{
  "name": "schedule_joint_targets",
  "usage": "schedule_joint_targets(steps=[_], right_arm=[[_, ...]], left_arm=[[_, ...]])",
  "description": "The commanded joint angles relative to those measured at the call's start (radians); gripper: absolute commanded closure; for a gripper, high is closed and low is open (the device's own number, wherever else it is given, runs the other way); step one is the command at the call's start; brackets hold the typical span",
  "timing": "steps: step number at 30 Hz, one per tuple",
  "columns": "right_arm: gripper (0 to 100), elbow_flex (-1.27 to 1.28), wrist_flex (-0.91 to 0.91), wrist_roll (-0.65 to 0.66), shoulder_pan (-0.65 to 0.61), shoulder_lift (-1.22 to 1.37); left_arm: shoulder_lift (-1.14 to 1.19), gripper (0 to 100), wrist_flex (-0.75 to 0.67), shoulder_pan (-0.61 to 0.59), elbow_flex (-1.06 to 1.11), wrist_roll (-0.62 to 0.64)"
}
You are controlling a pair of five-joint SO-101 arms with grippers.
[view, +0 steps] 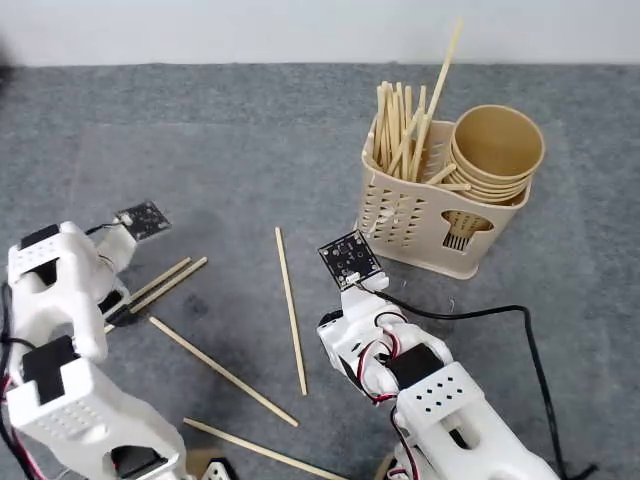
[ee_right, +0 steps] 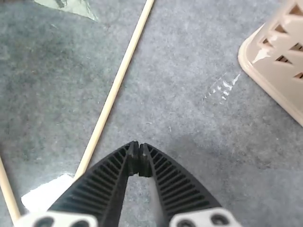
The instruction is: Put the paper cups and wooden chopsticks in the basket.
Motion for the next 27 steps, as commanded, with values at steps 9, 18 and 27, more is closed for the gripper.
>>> schedule_joint_targets(steps=[9, 18, 27], right_arm=[[98.3, -0.005, -0.010, 0.011, -0.008, -0.005], [98.3, -0.005, -0.010, 0.011, -0.008, -0.005], [98.3, -0.005, -0.010, 0.011, -0.008, -0.005]], left_arm=[[0.044, 99, 0.075, 0.040, -0.024, -0.037], [-0.106, 99, 0.172, 0.058, -0.021, 0.005], [-0.259, 99, 0.244, 0.072, -0.019, 0.005]])
